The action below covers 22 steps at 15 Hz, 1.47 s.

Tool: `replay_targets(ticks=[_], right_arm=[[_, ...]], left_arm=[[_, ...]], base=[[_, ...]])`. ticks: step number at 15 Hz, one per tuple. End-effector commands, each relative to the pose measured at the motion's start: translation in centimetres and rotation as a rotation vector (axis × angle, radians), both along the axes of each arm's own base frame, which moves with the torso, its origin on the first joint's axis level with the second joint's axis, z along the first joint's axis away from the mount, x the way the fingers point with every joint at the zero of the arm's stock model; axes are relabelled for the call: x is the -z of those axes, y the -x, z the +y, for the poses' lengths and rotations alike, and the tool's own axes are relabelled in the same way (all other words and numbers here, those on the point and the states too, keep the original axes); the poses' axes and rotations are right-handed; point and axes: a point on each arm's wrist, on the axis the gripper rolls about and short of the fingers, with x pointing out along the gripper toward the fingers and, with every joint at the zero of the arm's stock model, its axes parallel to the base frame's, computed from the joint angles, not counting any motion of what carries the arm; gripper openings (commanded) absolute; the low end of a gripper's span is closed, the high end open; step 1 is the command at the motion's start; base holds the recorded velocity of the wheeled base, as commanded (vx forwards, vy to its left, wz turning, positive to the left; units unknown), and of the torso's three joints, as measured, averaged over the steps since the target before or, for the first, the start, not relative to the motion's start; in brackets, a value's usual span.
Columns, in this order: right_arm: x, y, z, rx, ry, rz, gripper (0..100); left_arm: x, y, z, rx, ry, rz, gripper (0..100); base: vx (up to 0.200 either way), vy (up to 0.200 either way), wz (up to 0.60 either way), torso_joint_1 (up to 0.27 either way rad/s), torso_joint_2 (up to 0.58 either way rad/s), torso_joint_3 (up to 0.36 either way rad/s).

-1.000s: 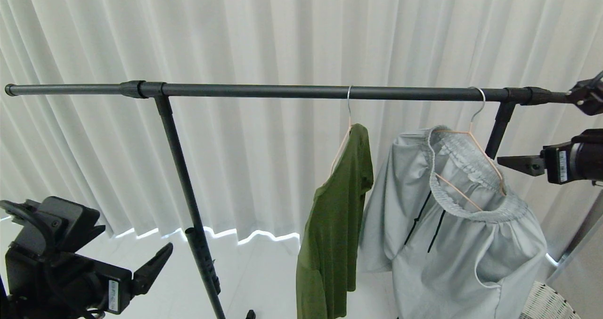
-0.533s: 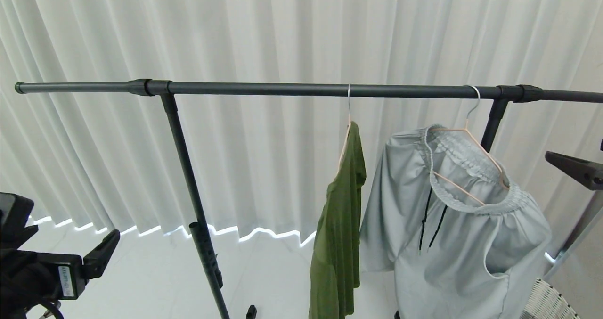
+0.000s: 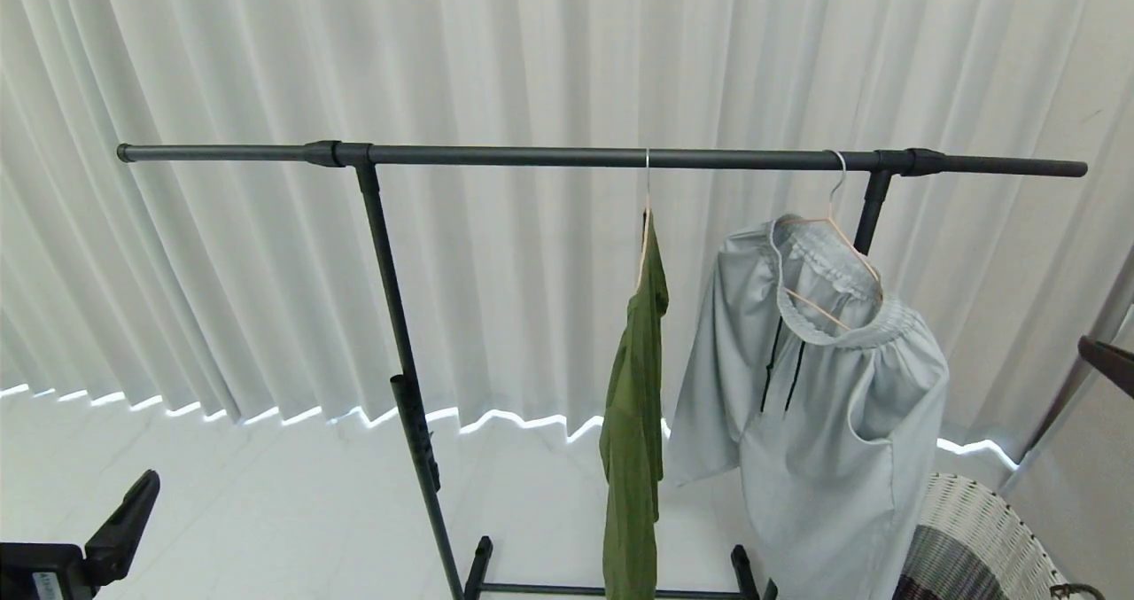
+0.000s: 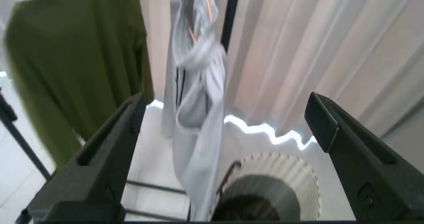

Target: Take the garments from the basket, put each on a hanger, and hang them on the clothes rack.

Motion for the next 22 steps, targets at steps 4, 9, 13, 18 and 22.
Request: replay_targets(ticks=[4,9,13,18,22], right_arm=[[2.6,3.2,-0.1,0.024,0.003,-0.001,100],[6.3,7.2,-0.2,0.090,0.033,0.054,100],[11.7,12.2,0.3,0.106,0.053,0.068,100],[15.1,12.3,-0.1,0.300,0.109,0.005,100],[15.4,12.0,-0.2,0.326,0.058,-0.034,100]], left_arm=[[1.4,2.2,0.3,-0.084,-0.008,-0.044,100],[4.0,5.3,1.0,-0.323,-0.035,-0.008,100],[6.3,9.0,0.6,-0.465,-0.031,-0.075,100],[6.4,9.4,0.5,-0.456,0.000,-0.143,100],[6.5,9.4,0.5,-0.459,0.054,-0.170,100]], base=[[-0.200,0.000,0.00,0.005,0.00,0.002],[0.000,0.000,0.00,0.000,0.00,0.000],[0.000,0.000,0.00,0.000,0.00,0.000],[0.000,0.000,0.00,0.000,0.00,0.000],[0.000,0.000,0.00,0.000,0.00,0.000]])
